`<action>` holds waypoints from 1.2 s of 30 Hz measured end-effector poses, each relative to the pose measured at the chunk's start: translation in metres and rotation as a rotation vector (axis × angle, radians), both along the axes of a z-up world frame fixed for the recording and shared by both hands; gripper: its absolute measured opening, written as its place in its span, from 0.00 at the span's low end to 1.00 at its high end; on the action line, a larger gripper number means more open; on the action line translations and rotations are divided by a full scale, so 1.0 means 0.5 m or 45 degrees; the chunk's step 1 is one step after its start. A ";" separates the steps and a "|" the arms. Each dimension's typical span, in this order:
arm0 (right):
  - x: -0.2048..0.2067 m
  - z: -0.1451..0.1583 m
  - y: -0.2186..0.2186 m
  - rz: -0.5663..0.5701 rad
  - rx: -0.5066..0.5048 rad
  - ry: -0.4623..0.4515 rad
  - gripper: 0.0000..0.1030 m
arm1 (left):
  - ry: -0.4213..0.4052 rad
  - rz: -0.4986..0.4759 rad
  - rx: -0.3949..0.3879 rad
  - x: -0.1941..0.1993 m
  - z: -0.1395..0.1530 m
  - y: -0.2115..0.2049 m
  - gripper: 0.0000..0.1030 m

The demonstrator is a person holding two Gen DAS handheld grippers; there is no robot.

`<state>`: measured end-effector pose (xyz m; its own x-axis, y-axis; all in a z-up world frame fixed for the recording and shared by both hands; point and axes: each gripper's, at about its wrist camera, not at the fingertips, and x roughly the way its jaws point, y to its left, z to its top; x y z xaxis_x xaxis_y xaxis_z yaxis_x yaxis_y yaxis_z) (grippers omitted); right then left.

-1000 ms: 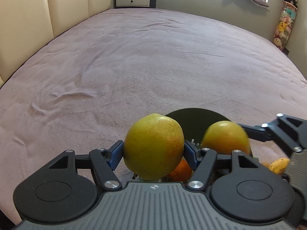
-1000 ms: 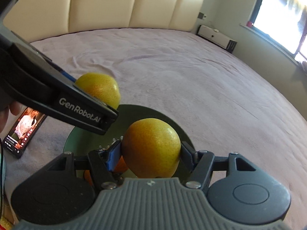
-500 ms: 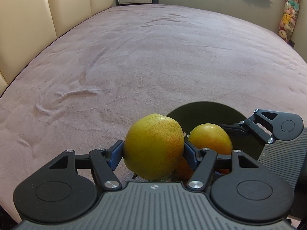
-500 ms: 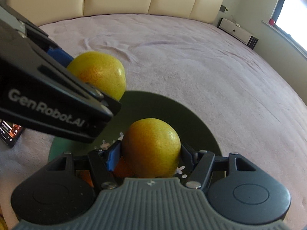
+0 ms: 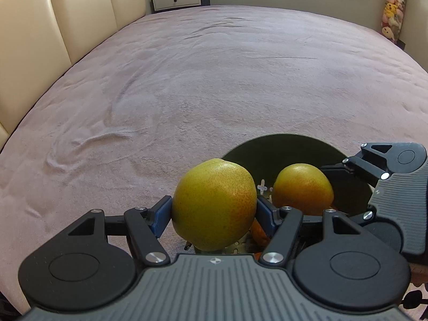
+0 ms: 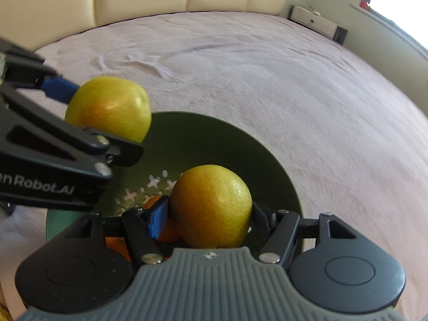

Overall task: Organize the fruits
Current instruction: 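Open both tools to drop the lemon and pear into the colander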

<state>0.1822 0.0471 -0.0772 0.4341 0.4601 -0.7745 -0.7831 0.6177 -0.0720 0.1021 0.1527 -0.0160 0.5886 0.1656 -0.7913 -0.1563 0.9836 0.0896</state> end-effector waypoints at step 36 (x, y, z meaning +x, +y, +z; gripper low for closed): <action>-0.090 0.035 -0.111 -0.162 -0.015 -0.113 0.72 | 0.061 -0.093 0.035 0.026 -0.056 -0.045 0.74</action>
